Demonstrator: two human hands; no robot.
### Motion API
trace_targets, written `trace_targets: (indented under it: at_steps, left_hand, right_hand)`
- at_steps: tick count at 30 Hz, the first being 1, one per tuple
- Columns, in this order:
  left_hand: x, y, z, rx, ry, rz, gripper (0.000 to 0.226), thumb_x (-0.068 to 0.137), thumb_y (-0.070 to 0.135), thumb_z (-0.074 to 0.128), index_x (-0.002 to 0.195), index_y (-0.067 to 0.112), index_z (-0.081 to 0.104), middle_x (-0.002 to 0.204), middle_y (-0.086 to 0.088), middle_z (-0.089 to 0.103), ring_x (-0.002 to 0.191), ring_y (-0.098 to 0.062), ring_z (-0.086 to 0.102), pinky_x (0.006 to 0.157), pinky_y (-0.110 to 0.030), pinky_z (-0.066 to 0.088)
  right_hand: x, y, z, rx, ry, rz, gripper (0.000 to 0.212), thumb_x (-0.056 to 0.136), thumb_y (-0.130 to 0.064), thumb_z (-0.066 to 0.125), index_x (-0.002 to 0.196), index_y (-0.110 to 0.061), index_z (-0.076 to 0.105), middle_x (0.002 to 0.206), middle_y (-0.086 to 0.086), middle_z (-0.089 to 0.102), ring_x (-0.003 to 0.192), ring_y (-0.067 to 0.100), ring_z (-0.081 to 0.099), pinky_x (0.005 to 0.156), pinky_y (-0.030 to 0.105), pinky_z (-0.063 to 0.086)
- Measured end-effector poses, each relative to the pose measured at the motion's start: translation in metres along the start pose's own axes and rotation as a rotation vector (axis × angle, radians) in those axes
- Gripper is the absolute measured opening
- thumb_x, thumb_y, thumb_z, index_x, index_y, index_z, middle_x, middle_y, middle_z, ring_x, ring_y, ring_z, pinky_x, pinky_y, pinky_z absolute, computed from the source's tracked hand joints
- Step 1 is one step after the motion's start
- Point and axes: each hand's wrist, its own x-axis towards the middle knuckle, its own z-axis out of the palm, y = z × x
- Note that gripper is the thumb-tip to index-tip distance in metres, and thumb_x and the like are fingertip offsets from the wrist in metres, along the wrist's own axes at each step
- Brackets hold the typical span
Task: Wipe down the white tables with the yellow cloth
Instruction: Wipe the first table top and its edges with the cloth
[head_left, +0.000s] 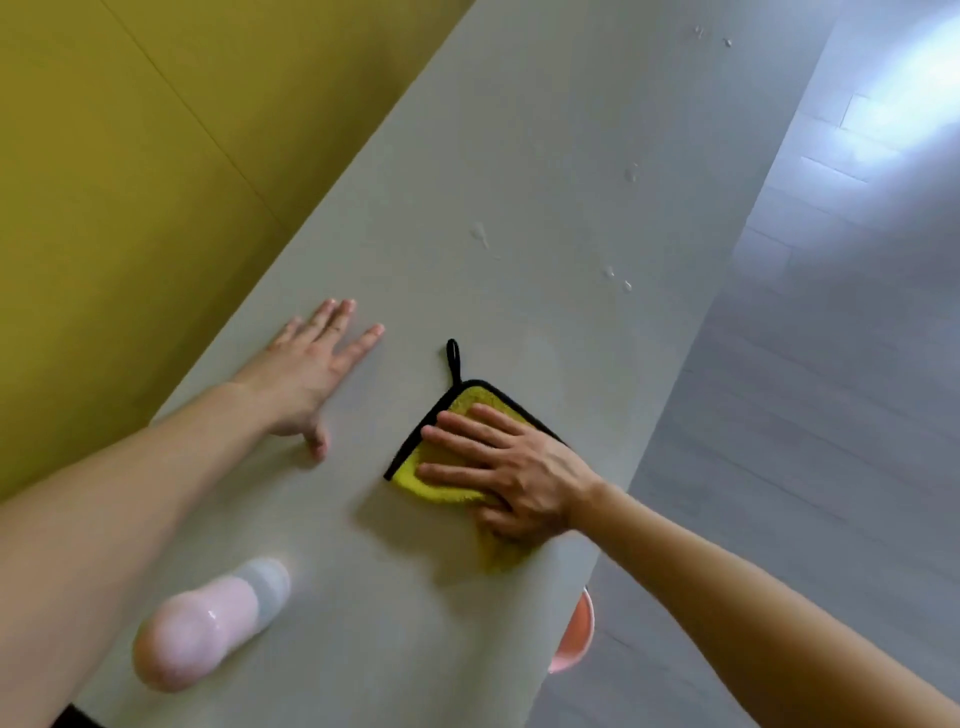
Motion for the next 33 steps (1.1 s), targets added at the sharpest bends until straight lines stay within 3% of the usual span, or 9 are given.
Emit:
trace_targets:
  at_steps: [7, 11, 14, 16, 21, 24, 27, 30, 33]
  left_hand:
    - [0.000, 0.001, 0.003, -0.026, 0.044, -0.022, 0.178, 0.053, 0.063, 0.102, 0.166, 0.028, -0.032, 0.172, -0.020, -0.037, 0.163, -0.039, -0.027, 0.136, -0.057, 0.004]
    - [-0.001, 0.001, 0.005, -0.037, 0.058, -0.022, 0.179, 0.054, 0.060, 0.102, 0.165, 0.026, -0.034, 0.171, -0.022, -0.037, 0.163, -0.042, -0.026, 0.135, -0.060, 0.006]
    - [0.001, 0.002, 0.005, -0.040, 0.057, -0.023, 0.179, 0.055, 0.059, 0.102, 0.164, 0.025, -0.035, 0.169, -0.024, -0.039, 0.161, -0.044, -0.027, 0.135, -0.061, 0.007]
    - [0.002, 0.003, 0.005, -0.047, 0.060, -0.040, 0.180, 0.053, 0.057, 0.104, 0.165, 0.025, -0.034, 0.170, -0.023, -0.038, 0.162, -0.043, -0.027, 0.134, -0.062, 0.008]
    - [0.001, 0.005, 0.004, -0.062, 0.071, -0.057, 0.177, 0.053, 0.051, 0.106, 0.167, 0.028, -0.029, 0.173, -0.019, -0.036, 0.164, -0.039, -0.025, 0.134, -0.061, 0.010]
    - [-0.004, 0.006, -0.001, -0.072, 0.051, -0.102, 0.178, 0.052, 0.054, 0.105, 0.166, 0.034, -0.029, 0.174, -0.012, -0.036, 0.165, -0.032, -0.023, 0.135, -0.055, 0.014]
    - [-0.013, 0.020, -0.007, -0.094, 0.073, -0.193, 0.166, 0.062, 0.037, 0.104, 0.167, 0.039, -0.026, 0.176, -0.009, -0.033, 0.168, -0.028, -0.015, 0.132, -0.047, 0.025]
    - [-0.012, 0.047, -0.014, -0.230, 0.113, -0.364, 0.117, 0.095, 0.005, 0.066, 0.169, 0.047, -0.015, 0.180, -0.013, -0.018, 0.169, -0.031, -0.001, 0.121, -0.046, 0.041]
    - [-0.008, 0.078, -0.024, -0.474, 0.118, -0.643, 0.140, 0.073, 0.039, 0.097, 0.171, 0.042, -0.003, 0.175, -0.015, 0.003, 0.164, -0.033, 0.016, 0.116, -0.047, 0.047]
  right_hand:
    - [0.018, 0.060, -0.019, -0.095, 0.271, 0.964, 0.085, 0.101, -0.056, 0.044, 0.175, -0.033, 0.010, 0.182, 0.006, -0.008, 0.168, 0.025, -0.013, 0.135, 0.059, 0.004]
    - [0.030, -0.039, 0.005, -0.067, -0.015, 0.188, 0.082, 0.105, -0.054, 0.051, 0.174, -0.031, 0.013, 0.183, 0.010, -0.003, 0.169, 0.034, -0.007, 0.133, 0.066, 0.007]
    - [0.035, -0.010, -0.005, -0.056, -0.120, -0.168, 0.075, 0.108, -0.049, 0.055, 0.173, -0.031, 0.022, 0.183, 0.006, 0.004, 0.169, 0.031, -0.002, 0.134, 0.061, 0.011]
    - [0.048, 0.046, -0.022, -0.033, -0.091, -0.133, 0.072, 0.106, -0.046, 0.057, 0.171, -0.029, 0.030, 0.182, 0.006, 0.011, 0.169, 0.031, 0.004, 0.134, 0.061, 0.012]
    - [0.098, 0.166, -0.071, -0.128, 0.119, 0.547, 0.076, 0.103, -0.061, 0.038, 0.173, -0.039, 0.018, 0.183, 0.000, 0.003, 0.169, 0.022, -0.004, 0.134, 0.058, 0.012]
    - [0.118, 0.173, -0.073, -0.134, 0.130, 0.619, 0.080, 0.104, -0.059, 0.040, 0.174, -0.035, 0.011, 0.183, 0.002, -0.005, 0.169, 0.023, -0.011, 0.135, 0.058, 0.004]
    - [0.097, 0.141, -0.065, -0.148, 0.032, 0.235, 0.083, 0.103, -0.058, 0.045, 0.175, -0.031, 0.013, 0.183, 0.008, -0.003, 0.169, 0.032, -0.008, 0.133, 0.065, 0.009]
    - [0.067, 0.108, -0.049, -0.128, -0.134, -0.278, 0.079, 0.107, -0.056, 0.047, 0.174, -0.029, 0.016, 0.183, 0.009, 0.001, 0.169, 0.034, -0.003, 0.133, 0.065, 0.009]
    - [0.078, 0.135, -0.053, -0.131, -0.185, -0.518, 0.074, 0.109, -0.059, 0.042, 0.174, -0.034, 0.016, 0.183, 0.003, 0.002, 0.169, 0.029, -0.003, 0.134, 0.061, 0.010]
